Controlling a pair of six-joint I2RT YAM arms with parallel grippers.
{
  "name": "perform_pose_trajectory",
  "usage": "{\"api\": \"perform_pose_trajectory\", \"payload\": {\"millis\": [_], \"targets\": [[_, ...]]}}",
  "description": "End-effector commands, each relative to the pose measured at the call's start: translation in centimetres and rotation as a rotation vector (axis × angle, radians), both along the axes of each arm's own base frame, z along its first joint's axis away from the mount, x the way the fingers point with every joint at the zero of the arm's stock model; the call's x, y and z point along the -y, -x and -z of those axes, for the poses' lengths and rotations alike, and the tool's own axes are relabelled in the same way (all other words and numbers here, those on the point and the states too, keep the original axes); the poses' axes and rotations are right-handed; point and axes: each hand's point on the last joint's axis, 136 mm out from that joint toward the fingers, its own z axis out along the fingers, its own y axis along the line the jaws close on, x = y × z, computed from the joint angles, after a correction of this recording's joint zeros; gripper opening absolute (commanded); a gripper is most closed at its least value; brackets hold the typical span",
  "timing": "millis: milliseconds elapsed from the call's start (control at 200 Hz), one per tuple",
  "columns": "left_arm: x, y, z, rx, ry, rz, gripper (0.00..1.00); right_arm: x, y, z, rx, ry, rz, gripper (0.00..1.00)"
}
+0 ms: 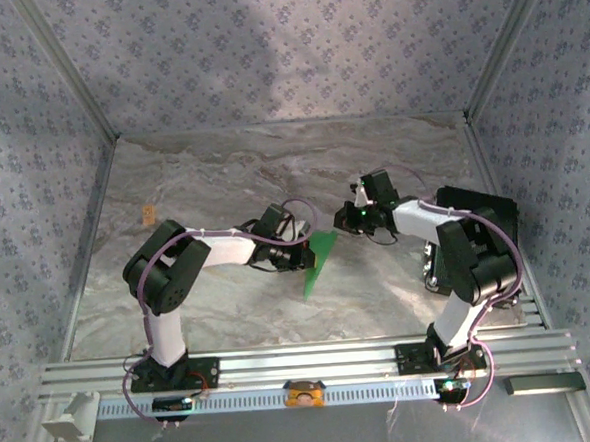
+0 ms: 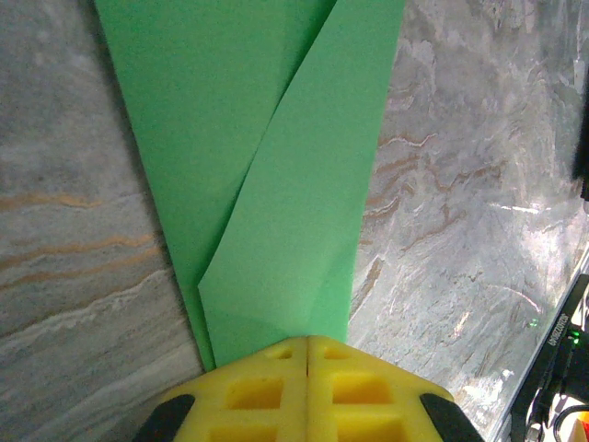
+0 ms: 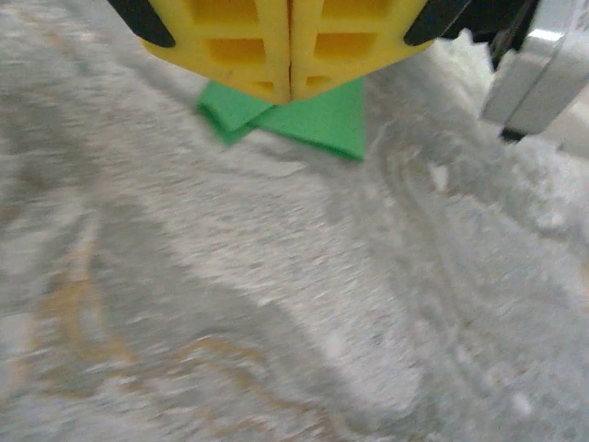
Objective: Fold a paper plane with a square sheet of paper (pick it up from the middle)
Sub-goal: Fold the wing for the fifth time at the center of the table.
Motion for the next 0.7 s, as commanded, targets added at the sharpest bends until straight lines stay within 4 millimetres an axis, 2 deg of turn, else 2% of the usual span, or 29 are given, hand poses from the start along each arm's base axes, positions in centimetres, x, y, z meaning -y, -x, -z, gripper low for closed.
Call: {"api": "perform_pose_trajectory", "payload": {"millis": [0, 155, 360, 480, 695], "targets": [[-3.9, 3.3, 5.0, -0.127, -0.222, -0.023, 0.00, -2.3, 2.4, 0.3, -0.029, -0.047, -0.085, 0.09], [-3.7, 3.2, 4.7, -0.123, -0.216, -0.024, 0.00, -3.8, 4.2, 2.3, -0.085, -0.048, -0.106, 0.08], [-2.8, 3.0, 3.6, -0.119, -0.168, -0.021, 0.00, -2.4, 5.3, 5.9, -0.168, 0.003, -0.075, 0.04], [-2.2, 2.4, 1.8, -0.094, -0.137, -0.024, 0.00, -1.5, 5.5, 7.1, -0.195, 0.034, -0.055, 0.02], [-0.7, 0.8, -3.0, -0.017, -0.052, -0.055, 0.06, -1.5, 5.4, 6.7, -0.185, 0.026, -0.054, 0.02]]}}
